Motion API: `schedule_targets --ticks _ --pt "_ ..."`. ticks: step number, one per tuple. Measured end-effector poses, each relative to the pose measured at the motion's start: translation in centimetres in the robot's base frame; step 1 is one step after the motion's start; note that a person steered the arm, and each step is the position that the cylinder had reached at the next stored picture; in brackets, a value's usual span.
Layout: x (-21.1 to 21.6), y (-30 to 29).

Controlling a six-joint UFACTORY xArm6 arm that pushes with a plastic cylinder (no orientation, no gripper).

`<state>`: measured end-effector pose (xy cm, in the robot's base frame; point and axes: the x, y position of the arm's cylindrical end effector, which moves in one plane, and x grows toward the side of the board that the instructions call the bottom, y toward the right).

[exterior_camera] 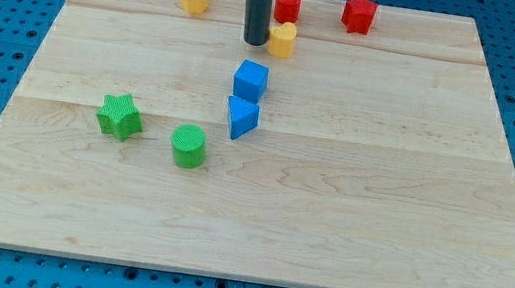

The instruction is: Move the yellow heart below the red circle

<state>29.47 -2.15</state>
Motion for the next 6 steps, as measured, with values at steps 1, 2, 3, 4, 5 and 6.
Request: schedule_targets --ticks 1,2,3,4,5,6 --pt "0.0 -6.3" --pt "-0.7 -12.8" --pt "-0.5 -18.2" --pt "-0.7 -19.2" --pt "-0.8 -19.2" --pt "-0.8 -19.3"
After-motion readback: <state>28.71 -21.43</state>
